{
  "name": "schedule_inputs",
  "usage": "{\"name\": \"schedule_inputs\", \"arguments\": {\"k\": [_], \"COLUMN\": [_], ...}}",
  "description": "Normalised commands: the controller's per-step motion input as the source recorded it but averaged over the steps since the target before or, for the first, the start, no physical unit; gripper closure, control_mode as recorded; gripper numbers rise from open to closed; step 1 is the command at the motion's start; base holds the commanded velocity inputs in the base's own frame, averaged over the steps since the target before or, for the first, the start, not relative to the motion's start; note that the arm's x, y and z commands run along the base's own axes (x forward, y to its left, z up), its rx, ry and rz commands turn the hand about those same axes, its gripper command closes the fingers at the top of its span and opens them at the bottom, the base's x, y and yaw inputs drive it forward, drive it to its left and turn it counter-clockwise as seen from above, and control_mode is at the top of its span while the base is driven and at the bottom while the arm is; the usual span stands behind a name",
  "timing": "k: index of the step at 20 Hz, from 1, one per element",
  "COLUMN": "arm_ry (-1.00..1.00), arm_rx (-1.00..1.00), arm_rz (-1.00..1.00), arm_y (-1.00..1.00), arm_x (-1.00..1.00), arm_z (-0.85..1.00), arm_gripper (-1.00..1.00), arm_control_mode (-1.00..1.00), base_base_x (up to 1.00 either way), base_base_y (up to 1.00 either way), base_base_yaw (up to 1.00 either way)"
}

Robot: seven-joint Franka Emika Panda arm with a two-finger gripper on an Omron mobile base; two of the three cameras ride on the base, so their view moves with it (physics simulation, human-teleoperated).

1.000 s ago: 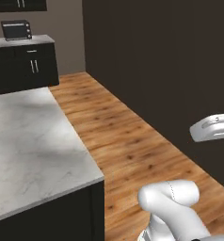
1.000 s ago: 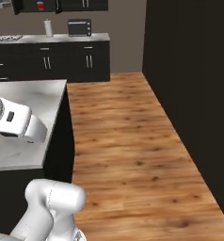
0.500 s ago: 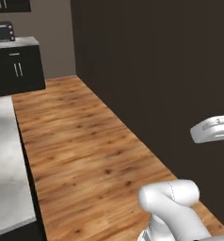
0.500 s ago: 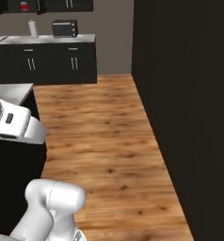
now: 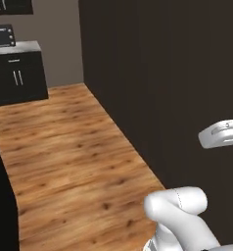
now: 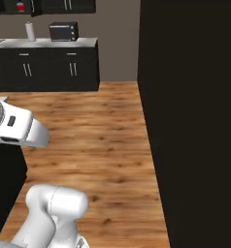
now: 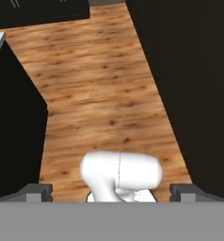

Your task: There is a bowl on the dining counter. Grab a lemon wedge from the fridge and place it in the bowl. Then get the liquor bottle and glass cup from the cabinet and place them next to the bowl.

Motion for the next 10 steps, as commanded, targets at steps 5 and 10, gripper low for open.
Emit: {"name": "schedule_inputs", "arguments": {"k": [5, 10], "arm_ry": [0.00, 0.00], "arm_rx": [0.00, 0.00], "arm_rz": [0.00, 0.00], "arm_y": [0.00, 0.00], "arm_x": [0.00, 0.00], "arm_z": [0.00, 0.00], "arm_gripper": [-1.00, -1.00], "arm_control_mode": [1.00, 1.00], "base_base_x": [1.00, 1.00], "base_base_y": [-0.06, 0.00], "base_base_yaw": [0.20, 0.15]}}
